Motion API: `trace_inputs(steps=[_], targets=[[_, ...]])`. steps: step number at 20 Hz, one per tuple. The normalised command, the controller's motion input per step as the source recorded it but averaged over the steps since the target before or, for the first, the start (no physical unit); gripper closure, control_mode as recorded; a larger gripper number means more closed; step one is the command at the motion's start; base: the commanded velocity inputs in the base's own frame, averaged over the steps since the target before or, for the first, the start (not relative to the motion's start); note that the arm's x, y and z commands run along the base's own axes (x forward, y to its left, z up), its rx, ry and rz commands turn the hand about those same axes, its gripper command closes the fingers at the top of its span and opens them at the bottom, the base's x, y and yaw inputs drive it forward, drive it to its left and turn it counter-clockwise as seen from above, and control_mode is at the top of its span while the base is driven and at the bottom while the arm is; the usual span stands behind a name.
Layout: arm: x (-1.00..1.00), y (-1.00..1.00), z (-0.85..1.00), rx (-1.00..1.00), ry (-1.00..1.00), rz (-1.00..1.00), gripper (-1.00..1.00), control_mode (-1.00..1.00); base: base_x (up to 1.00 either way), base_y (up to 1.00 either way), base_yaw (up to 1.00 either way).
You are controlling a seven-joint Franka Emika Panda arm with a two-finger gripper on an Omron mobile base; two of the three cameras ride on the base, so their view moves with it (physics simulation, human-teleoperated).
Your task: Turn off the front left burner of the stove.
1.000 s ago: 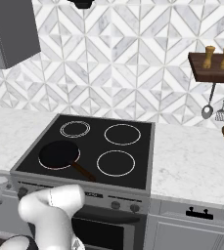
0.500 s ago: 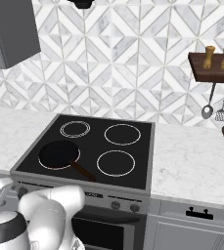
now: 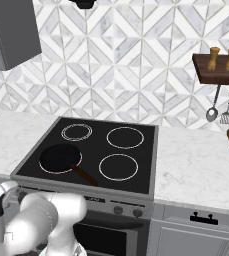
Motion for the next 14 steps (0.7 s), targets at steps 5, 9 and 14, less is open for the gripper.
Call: trace_inputs(steps=[5,9,14], targets=[[0.12,0.00,-0.30,0.00,-0.02,-0.03,-1.00,-1.00,0.00,0.00,0.00],[0.26,0.00,-0.24,0.00,-0.01,-0.03,-1.00,-1.00,0.00,0.00,0.00],[0.25,0.00,-0.18,0.00,-0.04,-0.02,-1.00,-1.00,0.00,0.00,0.00]])
